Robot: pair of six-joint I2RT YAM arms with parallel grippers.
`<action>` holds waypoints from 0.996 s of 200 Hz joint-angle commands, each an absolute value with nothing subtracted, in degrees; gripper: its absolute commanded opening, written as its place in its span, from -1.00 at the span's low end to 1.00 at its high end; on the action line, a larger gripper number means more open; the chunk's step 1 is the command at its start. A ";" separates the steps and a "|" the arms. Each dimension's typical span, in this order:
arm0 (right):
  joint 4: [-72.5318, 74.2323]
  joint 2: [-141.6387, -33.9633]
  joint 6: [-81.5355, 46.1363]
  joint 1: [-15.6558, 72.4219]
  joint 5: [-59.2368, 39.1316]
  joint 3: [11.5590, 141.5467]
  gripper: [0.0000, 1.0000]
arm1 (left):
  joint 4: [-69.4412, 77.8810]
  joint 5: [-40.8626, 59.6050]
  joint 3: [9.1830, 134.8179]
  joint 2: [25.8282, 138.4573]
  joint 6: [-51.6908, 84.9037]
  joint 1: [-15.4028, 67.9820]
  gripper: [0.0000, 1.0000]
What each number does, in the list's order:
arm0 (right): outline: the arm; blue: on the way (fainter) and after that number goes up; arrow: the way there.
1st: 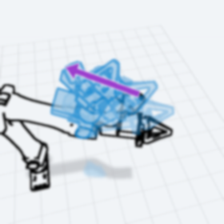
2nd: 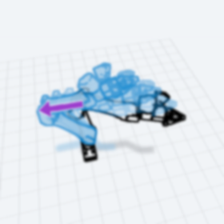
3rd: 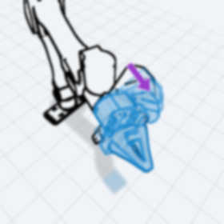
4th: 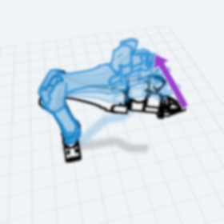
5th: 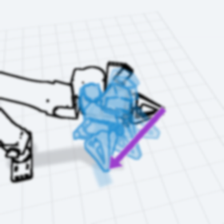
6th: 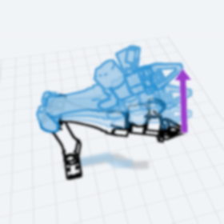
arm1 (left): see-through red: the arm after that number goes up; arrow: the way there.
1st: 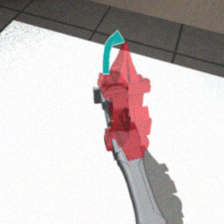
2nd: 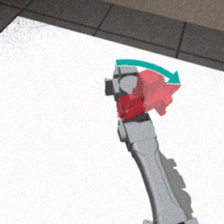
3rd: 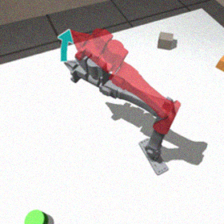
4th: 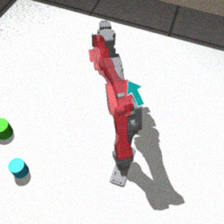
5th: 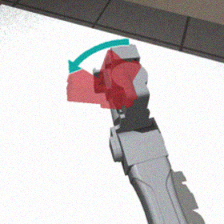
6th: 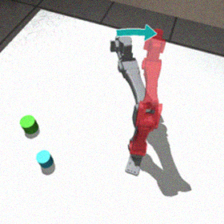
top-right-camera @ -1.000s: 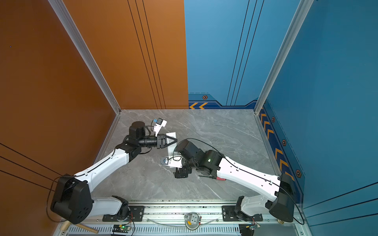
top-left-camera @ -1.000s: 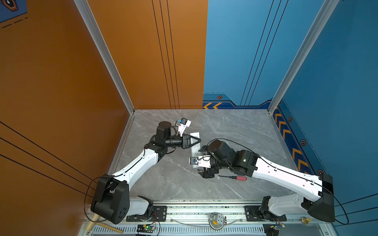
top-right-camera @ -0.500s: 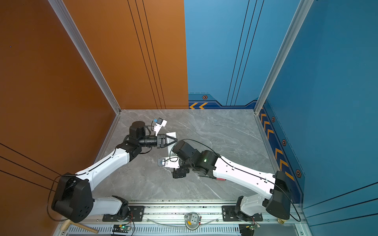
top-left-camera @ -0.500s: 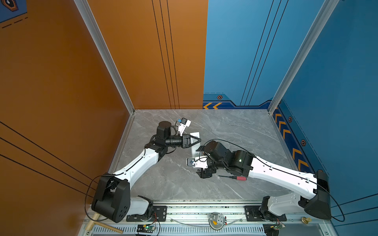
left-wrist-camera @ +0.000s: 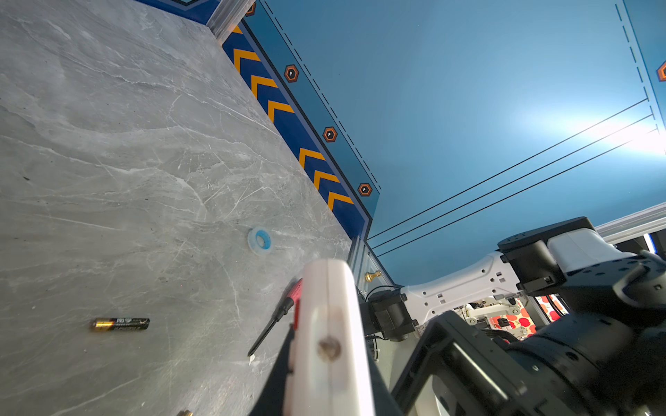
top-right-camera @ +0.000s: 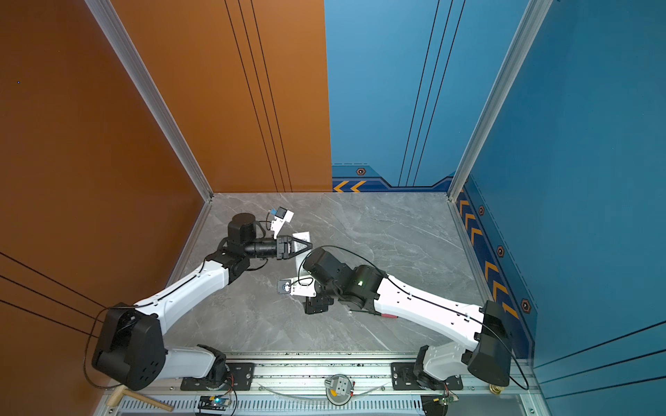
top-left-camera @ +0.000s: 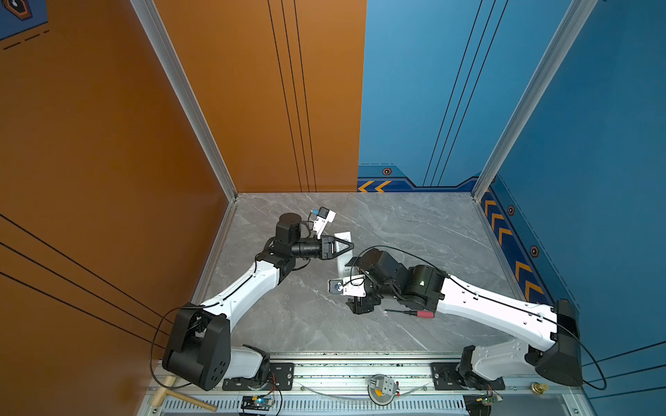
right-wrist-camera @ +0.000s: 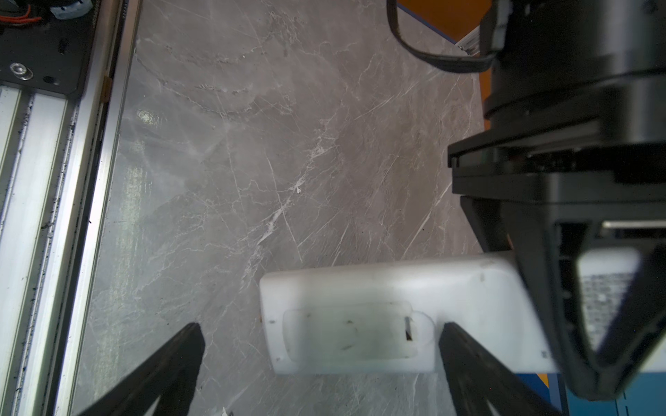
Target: Load the batteries into the remote control
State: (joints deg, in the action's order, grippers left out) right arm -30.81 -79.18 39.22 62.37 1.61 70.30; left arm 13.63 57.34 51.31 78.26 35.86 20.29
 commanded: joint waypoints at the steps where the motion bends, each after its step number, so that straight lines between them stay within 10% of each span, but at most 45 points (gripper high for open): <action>1: -29.01 -80.06 39.82 62.75 2.29 70.71 1.00 | 15.82 59.74 51.61 78.40 36.41 19.86 -1.00; 199: -27.99 -80.78 40.36 62.75 4.15 68.45 1.00 | 20.88 60.50 50.60 78.57 40.21 18.72 -1.00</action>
